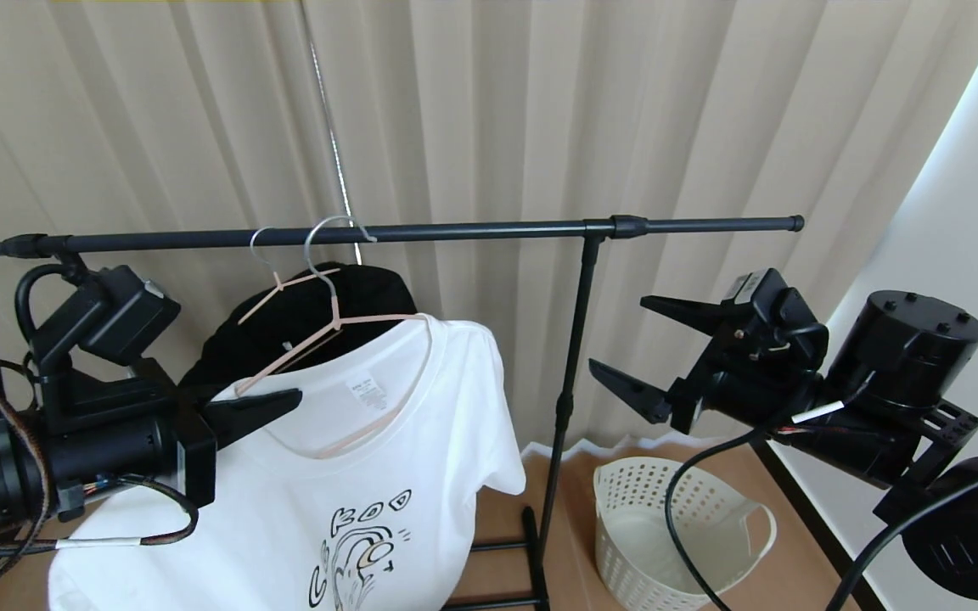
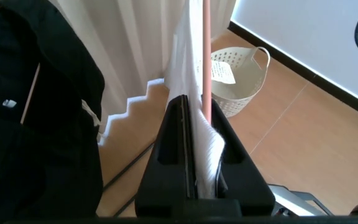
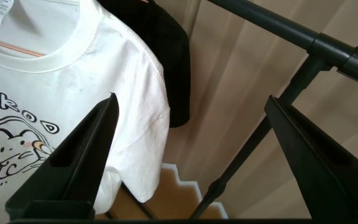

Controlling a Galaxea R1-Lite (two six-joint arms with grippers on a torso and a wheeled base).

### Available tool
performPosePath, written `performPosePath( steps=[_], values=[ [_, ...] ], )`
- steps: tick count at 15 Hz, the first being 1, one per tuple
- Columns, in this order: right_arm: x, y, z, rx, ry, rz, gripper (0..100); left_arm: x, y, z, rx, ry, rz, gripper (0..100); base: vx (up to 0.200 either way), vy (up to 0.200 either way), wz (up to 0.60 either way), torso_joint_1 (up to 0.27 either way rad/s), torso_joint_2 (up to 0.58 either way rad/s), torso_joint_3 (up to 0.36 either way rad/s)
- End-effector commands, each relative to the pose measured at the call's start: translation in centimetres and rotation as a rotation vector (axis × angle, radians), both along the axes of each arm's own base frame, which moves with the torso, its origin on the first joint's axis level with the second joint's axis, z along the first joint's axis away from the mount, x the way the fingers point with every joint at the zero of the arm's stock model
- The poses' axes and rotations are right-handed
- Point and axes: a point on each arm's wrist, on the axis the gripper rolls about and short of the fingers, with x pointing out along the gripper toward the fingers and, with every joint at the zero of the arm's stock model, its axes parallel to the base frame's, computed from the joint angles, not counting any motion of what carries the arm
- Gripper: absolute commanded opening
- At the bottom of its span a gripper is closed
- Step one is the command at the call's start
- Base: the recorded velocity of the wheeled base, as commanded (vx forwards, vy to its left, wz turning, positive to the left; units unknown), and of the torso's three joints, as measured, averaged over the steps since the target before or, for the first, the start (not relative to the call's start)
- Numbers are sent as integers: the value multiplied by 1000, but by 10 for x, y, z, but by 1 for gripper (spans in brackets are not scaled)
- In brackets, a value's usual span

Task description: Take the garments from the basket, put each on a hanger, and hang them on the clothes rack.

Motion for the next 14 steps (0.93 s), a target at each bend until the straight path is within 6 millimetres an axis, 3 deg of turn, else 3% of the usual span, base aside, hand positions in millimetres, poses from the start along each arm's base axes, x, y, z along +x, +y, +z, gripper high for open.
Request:
performPosePath(
  steps=[1,14],
  values=[
    [1,1,0,1,-3,2,100,15,-3,-8,8,45,1,0,0,0,0,0,0,0],
    [6,1,-2,0,-2,-6,100,90,-17,-43,-62,31,136,0,0,0,0,0,0,0]
  ],
)
